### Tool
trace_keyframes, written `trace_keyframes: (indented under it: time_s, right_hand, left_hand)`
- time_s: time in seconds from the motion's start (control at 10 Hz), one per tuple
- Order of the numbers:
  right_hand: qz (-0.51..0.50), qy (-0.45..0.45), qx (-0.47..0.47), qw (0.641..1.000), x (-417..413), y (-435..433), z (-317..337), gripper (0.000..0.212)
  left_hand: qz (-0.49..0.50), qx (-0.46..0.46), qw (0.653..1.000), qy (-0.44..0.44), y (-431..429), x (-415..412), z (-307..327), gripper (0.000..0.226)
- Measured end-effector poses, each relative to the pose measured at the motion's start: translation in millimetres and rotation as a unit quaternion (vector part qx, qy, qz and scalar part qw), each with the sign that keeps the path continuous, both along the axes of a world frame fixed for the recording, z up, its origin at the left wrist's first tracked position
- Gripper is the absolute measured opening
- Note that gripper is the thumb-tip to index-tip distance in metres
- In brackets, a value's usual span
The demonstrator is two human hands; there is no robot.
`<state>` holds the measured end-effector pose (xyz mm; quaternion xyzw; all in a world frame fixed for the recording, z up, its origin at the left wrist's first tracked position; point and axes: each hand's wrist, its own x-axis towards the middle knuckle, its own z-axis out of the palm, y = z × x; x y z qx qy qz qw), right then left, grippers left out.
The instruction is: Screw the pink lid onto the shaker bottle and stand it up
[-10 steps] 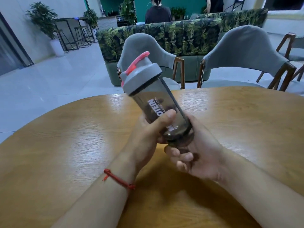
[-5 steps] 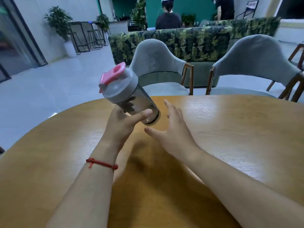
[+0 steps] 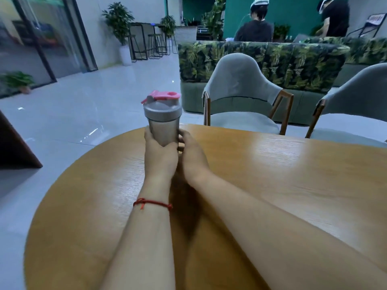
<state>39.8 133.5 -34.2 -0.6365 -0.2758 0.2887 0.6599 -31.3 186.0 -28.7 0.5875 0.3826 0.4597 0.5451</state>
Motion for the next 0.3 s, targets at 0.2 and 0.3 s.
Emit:
trace_keyframes:
  time_s: [0.2, 0.3]
  right_hand:
    - [0.016, 0.047, 0.033, 0.998, 0.1, 20.8, -3.1, 0.031]
    - [0.043, 0.013, 0.019, 0.999, -0.4, 18.2, -0.2, 0.048]
  left_hand:
    - [0.040, -0.003, 0.999, 0.036, 0.7, 3.7, -3.4, 0.083]
    - [0.071, -0.040, 0.996, 0.047, -3.2, 6.0, 0.1, 0.087]
